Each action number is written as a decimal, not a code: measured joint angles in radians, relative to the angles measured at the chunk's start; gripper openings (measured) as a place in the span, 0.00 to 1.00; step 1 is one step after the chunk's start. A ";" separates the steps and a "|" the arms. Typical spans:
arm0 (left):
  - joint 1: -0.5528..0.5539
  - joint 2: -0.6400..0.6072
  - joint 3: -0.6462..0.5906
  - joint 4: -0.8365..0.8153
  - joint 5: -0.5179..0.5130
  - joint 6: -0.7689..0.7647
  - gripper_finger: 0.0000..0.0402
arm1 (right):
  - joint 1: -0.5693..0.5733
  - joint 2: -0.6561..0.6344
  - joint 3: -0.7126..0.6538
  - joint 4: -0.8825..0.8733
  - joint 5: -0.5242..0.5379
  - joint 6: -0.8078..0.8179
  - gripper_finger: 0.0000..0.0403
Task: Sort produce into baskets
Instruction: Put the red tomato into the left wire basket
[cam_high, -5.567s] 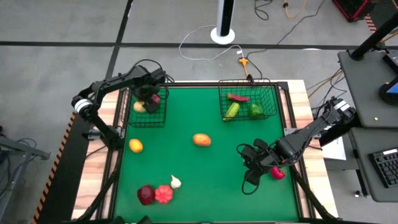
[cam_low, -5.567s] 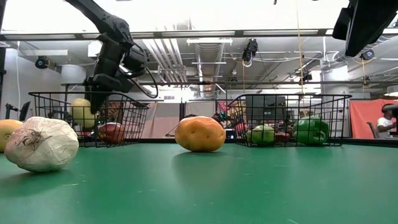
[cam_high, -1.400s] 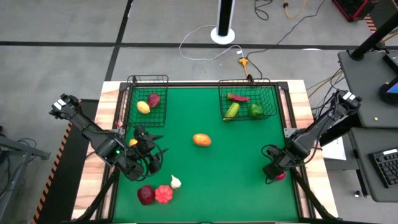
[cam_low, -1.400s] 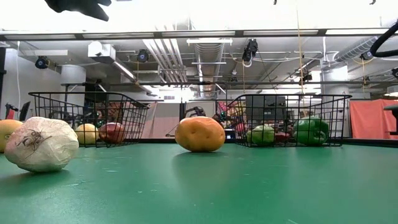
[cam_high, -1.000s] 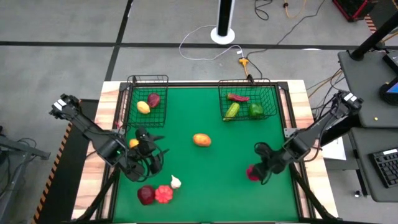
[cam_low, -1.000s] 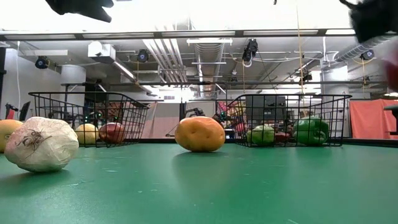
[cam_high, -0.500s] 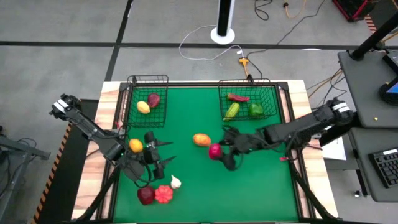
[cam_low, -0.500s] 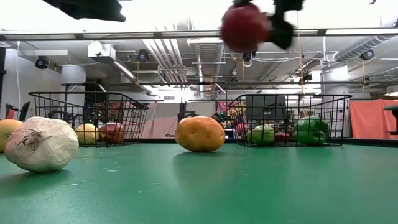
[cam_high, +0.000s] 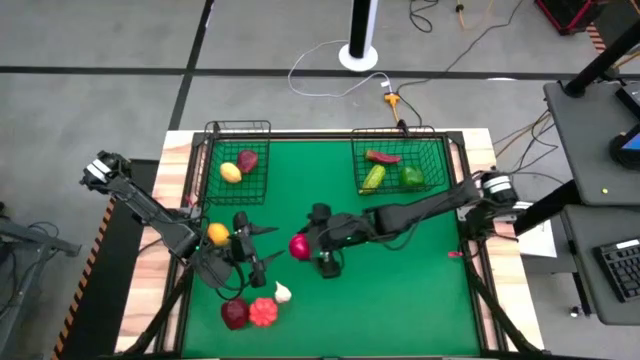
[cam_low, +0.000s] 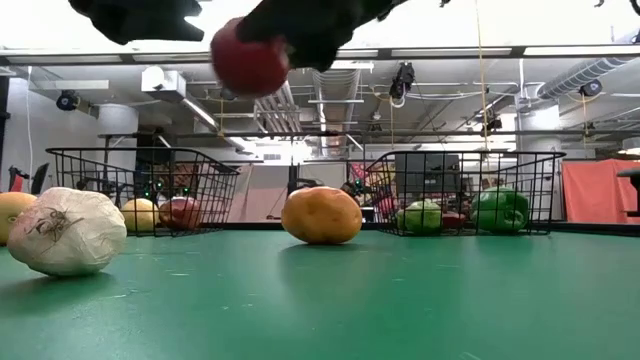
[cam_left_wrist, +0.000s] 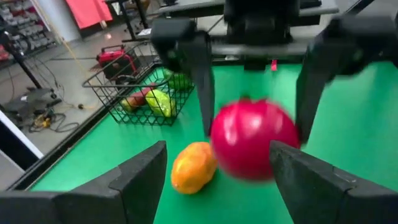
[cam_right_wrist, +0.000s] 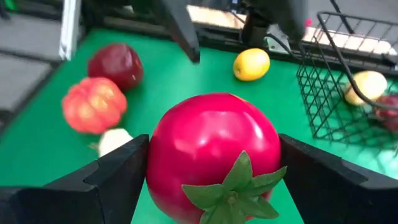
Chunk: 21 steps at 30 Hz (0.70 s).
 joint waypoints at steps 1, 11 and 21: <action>0.000 0.000 -0.001 -0.001 0.000 0.002 0.67 | 0.000 0.021 0.017 0.001 0.002 -0.014 0.81; -0.005 0.112 0.026 -0.021 -0.007 0.125 0.79 | -0.042 0.075 0.086 -0.008 0.002 0.014 0.81; -0.005 0.135 0.055 -0.094 -0.081 0.116 0.90 | -0.051 0.075 0.088 -0.020 0.002 -0.023 0.81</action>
